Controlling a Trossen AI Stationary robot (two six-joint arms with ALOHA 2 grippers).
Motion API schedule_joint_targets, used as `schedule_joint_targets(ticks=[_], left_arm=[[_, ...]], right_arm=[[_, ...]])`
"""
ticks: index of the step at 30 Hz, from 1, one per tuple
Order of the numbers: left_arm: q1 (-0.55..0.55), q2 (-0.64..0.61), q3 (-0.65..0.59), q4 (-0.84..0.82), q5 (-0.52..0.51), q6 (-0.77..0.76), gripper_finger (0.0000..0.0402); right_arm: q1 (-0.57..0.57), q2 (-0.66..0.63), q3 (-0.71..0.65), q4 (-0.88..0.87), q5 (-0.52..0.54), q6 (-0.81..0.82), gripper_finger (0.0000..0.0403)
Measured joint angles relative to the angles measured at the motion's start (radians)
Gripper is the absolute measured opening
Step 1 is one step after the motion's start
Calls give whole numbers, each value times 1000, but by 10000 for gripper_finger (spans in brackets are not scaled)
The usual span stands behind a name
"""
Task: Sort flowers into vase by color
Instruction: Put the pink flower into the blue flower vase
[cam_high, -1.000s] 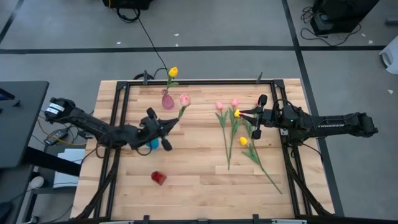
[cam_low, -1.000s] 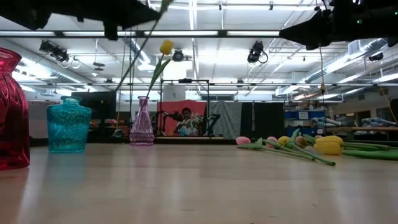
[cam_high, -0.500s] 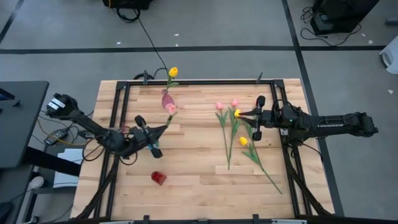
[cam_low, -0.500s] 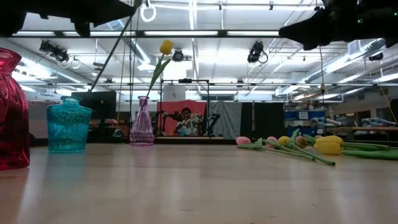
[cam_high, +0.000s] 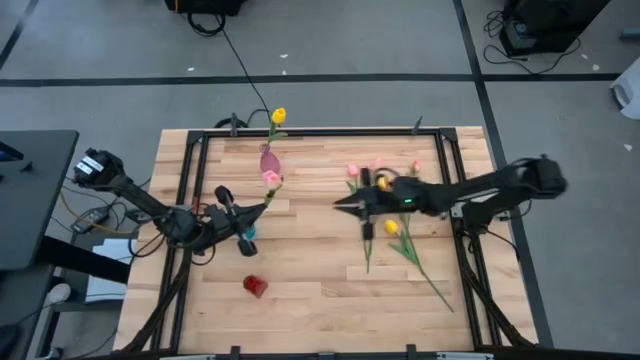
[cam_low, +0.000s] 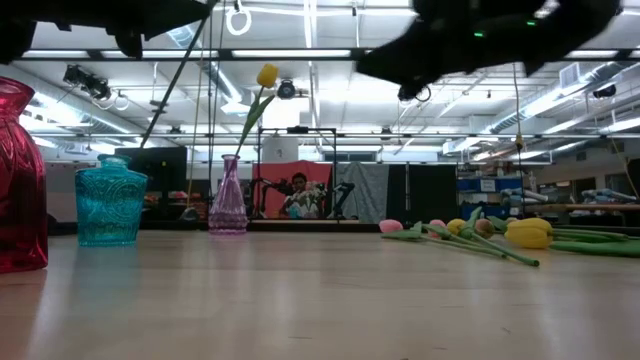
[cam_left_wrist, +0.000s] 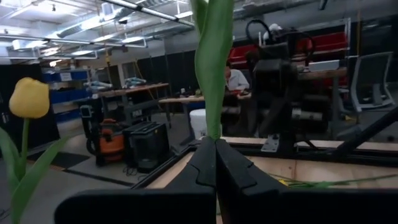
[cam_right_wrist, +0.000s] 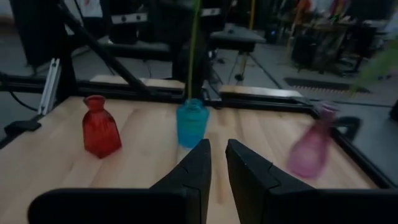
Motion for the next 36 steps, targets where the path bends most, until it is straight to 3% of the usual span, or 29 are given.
schedule_joint_targets(ticks=[6,14,19,27,31,36], left_arm=[[-2,-7,0,-1,23,-10,0],[-4,-5,0,-20,33,-54,0],[-37,-7,0,-16,21,-54,0],[-225,-98,0,-11,-172,108,0],[-268,-110,0,-13,-170,122,0],[-272,-109,0,-14,-144,105,0]], right_arm=[[6,242,244,3,-1,-24,65],[6,421,482,1,-61,-41,67],[12,480,569,-32,-76,-41,85],[34,501,597,-43,-37,1,146],[38,507,635,-71,-40,27,166],[49,581,780,-179,-59,10,169]])
